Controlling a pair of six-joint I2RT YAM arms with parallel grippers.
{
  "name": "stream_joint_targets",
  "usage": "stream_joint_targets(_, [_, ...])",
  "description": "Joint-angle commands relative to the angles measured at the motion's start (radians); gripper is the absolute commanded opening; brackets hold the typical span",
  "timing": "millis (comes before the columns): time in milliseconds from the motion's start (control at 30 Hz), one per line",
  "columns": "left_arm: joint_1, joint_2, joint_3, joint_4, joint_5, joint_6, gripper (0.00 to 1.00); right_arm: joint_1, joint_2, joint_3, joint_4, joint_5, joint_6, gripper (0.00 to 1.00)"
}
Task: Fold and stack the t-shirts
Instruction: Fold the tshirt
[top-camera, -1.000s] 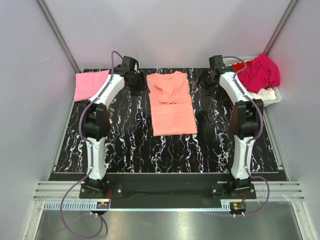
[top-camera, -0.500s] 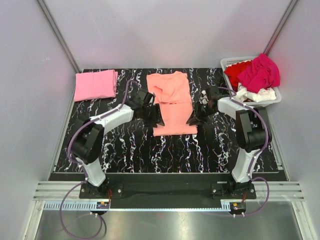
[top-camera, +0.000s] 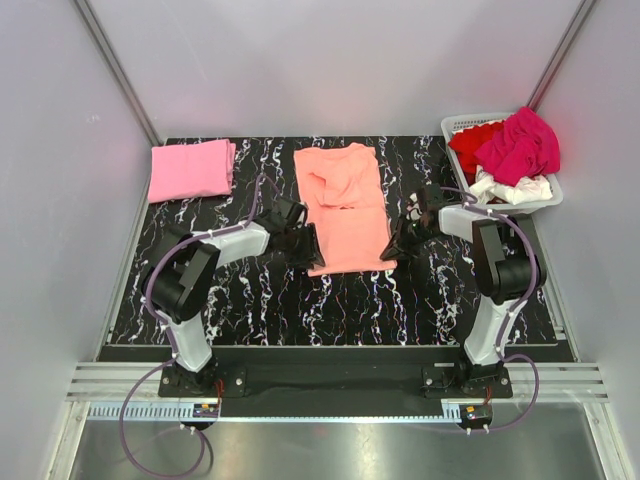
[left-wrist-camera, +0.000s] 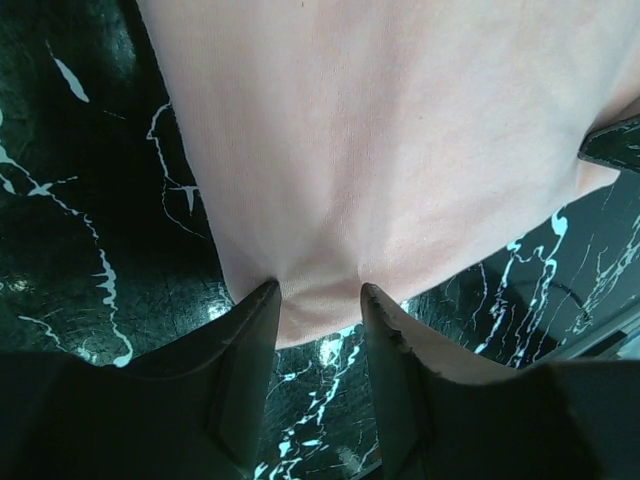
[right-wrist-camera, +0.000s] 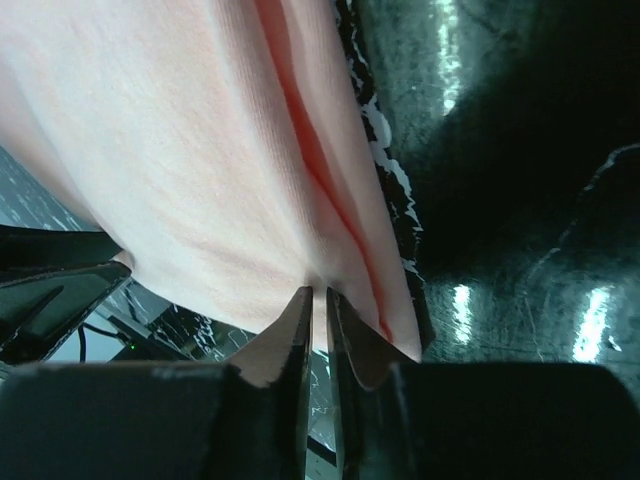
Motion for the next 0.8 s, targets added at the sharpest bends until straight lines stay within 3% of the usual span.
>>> stream_joint_targets(0, [-0.004, 0.034, -0.014, -0.056, -0.127, 0.073, 0.45, -0.008, -0.037, -0.003, -0.059, 0.165, -0.023, 0.19])
stream_joint_targets(100, [-0.022, -0.012, 0.032, -0.128, -0.172, 0.095, 0.45, -0.008, -0.063, 0.024, -0.123, 0.216, -0.046, 0.24])
stream_joint_targets(167, [-0.044, -0.035, 0.085, -0.203, -0.216, 0.113, 0.46, -0.008, -0.122, 0.04, -0.151, 0.225, -0.051, 0.36])
stream_joint_targets(200, [-0.052, -0.062, 0.102, -0.225, -0.23, 0.118, 0.48, -0.007, -0.146, 0.044, -0.162, 0.225, -0.052, 0.5])
stream_joint_targets(333, [-0.076, -0.151, 0.138, -0.276, -0.244, 0.115, 0.57, -0.007, -0.256, 0.029, -0.197, 0.241, -0.059, 0.7])
stream_joint_targets(567, [-0.081, -0.29, -0.04, -0.16, -0.16, 0.014, 0.67, -0.007, -0.319, -0.089, -0.156, 0.221, -0.045, 0.73])
stream_joint_targets(767, [-0.082, -0.349, -0.29, 0.13, -0.106, -0.14, 0.67, -0.007, -0.252, -0.131, -0.068, 0.182, -0.029, 0.7])
